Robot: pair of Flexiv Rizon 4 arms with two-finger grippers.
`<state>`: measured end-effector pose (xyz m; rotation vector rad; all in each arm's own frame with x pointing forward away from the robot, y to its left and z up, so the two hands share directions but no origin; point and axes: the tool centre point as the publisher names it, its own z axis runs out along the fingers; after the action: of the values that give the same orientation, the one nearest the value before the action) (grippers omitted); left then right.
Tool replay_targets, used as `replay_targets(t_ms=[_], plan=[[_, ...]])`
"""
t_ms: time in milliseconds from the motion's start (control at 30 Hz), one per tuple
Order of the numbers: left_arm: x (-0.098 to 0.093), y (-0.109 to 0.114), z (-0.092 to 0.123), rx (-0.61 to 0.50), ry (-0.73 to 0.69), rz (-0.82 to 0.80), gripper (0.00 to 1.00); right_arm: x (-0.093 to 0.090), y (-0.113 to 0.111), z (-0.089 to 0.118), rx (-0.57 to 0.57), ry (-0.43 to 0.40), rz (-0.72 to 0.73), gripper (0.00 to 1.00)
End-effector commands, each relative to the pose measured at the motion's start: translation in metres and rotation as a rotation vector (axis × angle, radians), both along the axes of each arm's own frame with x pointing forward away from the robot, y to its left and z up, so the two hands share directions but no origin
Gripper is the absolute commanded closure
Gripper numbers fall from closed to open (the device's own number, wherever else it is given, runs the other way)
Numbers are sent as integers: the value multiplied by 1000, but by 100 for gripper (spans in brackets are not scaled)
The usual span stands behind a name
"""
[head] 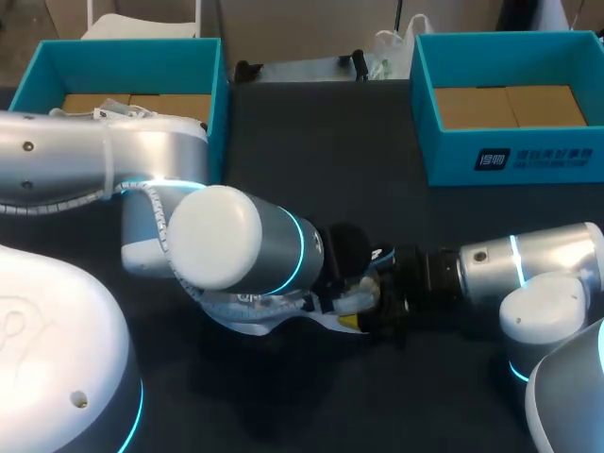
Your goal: Take the shoe out of the shoebox, open the shoe tongue, remove and reinsert the insole, then place the shoe into the shoebox
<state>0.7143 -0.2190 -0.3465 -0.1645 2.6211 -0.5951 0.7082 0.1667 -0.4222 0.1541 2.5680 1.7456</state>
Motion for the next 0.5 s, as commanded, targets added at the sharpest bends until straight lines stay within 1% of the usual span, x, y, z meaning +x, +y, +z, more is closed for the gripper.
replay_targets(t_ms=[33,100,233,300,333,433,467,500], plan=[[-2,5,0,-8,0,-8,76,-1,2,1,-5,1,-2,100],[-2,5,1,-12,2,-10,84,-1,2,1,-5,1,-2,100],[-3,6,4,-22,9,-17,92,-1,2,1,-5,1,-2,100],[-4,6,5,-25,8,-21,93,-1,2,1,-5,1,-2,100],[-4,5,5,-27,8,-24,93,-1,2,1,-5,1,-2,100],[-3,4,6,-28,8,-29,79,-1,2,1,-5,1,-2,100],[-3,3,6,-28,7,-31,77,-1,2,1,-5,1,-2,100],[-3,2,6,-28,6,-32,77,-1,2,1,-5,1,-2,100]])
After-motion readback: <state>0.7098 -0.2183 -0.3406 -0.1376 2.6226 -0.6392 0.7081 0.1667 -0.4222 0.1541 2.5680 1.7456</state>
